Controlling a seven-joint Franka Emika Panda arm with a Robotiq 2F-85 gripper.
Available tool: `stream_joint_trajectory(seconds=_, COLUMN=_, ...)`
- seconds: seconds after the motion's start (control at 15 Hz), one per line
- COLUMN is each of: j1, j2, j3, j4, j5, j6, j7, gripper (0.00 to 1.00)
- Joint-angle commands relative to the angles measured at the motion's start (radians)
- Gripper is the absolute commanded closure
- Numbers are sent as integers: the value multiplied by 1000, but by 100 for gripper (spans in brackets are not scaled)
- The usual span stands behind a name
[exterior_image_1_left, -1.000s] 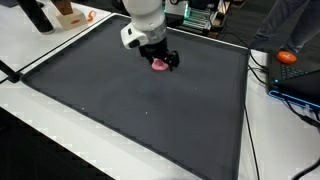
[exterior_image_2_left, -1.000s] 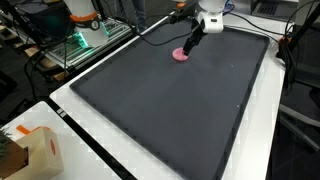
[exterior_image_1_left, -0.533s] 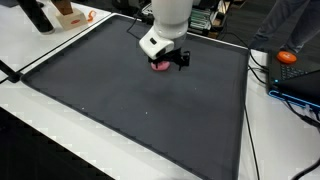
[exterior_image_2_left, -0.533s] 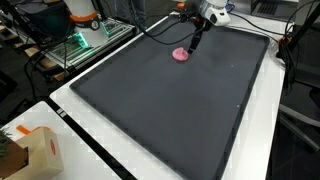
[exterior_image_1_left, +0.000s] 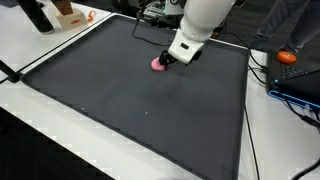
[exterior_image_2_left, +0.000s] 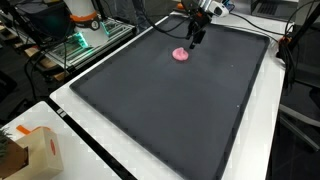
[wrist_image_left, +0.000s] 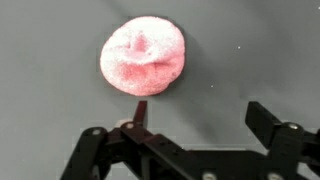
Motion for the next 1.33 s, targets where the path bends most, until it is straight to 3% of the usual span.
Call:
stream_joint_trajectory(seconds=0.0, j1=22, j2=-25, j3=18, j4=-44, j5=-100, j6=-44, j7=-75, gripper=0)
stream_joint_trajectory(seconds=0.53, j1=72, j2=-51, j3=54, j4=-116, j5=-288, j6=-116, j7=-165, gripper=0)
stream_joint_trajectory(seconds=1.27, j1=76, j2=-92, j3=110, j4=-208, j5=-349, j6=-114, j7=-212, gripper=0)
